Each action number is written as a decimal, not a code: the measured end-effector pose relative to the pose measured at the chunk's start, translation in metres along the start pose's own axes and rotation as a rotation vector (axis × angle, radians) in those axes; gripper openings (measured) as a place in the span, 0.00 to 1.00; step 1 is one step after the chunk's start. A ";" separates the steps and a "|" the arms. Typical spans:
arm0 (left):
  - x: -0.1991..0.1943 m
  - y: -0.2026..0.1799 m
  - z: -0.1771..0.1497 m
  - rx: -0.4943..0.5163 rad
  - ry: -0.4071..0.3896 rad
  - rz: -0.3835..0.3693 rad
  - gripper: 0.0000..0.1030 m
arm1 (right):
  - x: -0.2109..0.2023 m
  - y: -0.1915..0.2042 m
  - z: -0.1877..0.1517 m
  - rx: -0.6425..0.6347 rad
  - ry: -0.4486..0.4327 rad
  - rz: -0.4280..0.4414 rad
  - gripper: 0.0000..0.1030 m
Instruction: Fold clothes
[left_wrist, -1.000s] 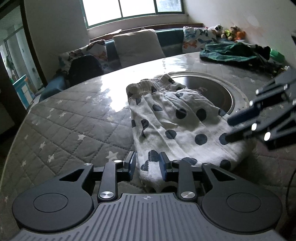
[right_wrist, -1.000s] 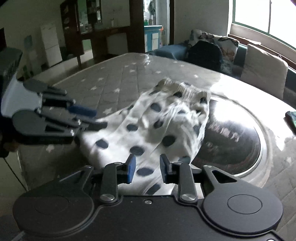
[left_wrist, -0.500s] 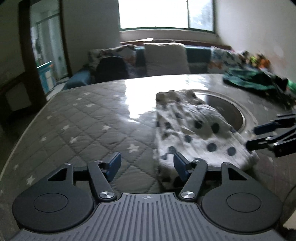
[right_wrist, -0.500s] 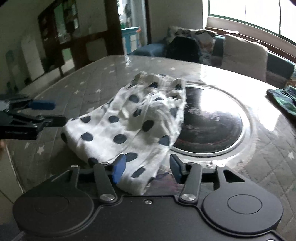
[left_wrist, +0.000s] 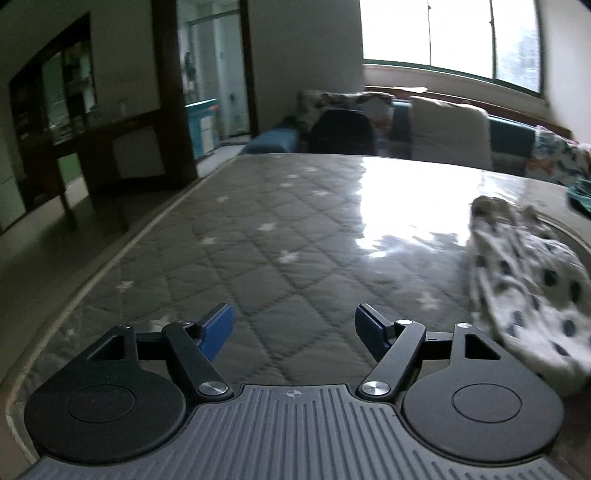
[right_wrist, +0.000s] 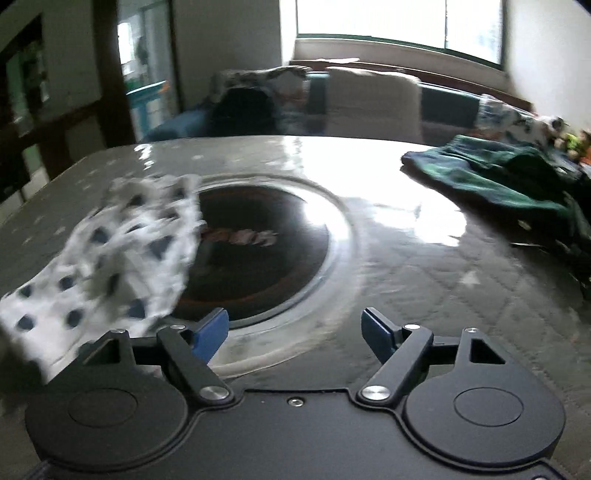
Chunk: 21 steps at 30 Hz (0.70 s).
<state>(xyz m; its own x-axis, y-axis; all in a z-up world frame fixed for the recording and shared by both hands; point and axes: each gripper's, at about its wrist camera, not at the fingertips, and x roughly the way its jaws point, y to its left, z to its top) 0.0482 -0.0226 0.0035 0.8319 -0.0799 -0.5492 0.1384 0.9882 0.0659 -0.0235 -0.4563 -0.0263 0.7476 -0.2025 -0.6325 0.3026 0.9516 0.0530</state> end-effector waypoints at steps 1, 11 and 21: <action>0.004 0.004 0.001 -0.008 0.003 0.013 0.76 | 0.003 -0.006 0.001 0.013 -0.004 -0.010 0.85; 0.029 0.035 0.003 -0.068 0.032 0.078 0.78 | 0.028 -0.057 0.006 0.059 -0.006 -0.122 0.85; 0.051 0.043 0.004 -0.070 0.055 0.128 0.78 | 0.044 -0.074 0.002 0.042 -0.004 -0.118 0.92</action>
<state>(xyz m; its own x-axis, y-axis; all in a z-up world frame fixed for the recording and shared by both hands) 0.0981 0.0158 -0.0184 0.8096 0.0524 -0.5846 -0.0063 0.9967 0.0807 -0.0119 -0.5358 -0.0567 0.7078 -0.3133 -0.6332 0.4129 0.9107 0.0109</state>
